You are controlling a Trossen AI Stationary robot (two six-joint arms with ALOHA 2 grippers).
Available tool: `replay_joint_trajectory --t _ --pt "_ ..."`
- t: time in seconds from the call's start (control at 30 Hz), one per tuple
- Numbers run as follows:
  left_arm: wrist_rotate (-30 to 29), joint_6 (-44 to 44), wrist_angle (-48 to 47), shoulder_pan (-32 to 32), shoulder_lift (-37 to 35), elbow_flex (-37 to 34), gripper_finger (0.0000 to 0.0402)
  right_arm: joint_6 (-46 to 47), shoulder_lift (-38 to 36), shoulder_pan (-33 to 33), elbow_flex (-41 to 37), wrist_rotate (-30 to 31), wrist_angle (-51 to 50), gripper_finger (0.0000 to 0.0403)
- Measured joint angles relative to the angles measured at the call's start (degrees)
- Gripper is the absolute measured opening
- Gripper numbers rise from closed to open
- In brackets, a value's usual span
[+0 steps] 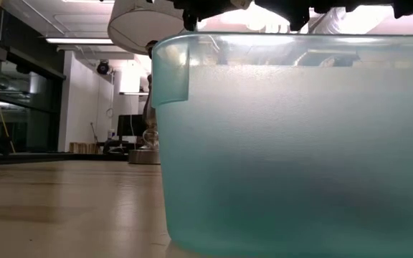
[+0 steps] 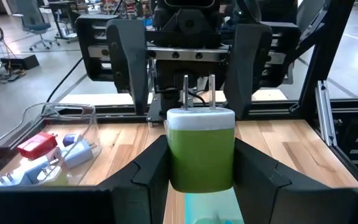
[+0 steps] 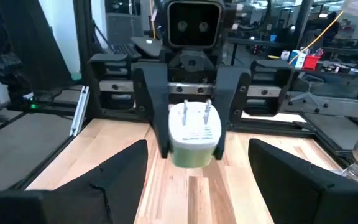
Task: Pick & Place Office items
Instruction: Put the green charger adapter into the transparent bin
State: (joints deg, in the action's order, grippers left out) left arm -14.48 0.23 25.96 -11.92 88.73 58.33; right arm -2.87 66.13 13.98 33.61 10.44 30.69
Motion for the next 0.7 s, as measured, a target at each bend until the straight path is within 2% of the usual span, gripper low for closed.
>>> replay_joint_trajectory --t 0.33,0.7 --pt "0.0 0.5 0.3 0.0 0.0 0.0 0.0134 0.0 0.0 -1.4 0.0 -2.6 1.8 0.0267" --pt "0.0 1.5 2.1 0.0 0.3 0.0 0.0134 -1.9 5.3 -1.4 0.0 -3.1 9.2 0.0267"
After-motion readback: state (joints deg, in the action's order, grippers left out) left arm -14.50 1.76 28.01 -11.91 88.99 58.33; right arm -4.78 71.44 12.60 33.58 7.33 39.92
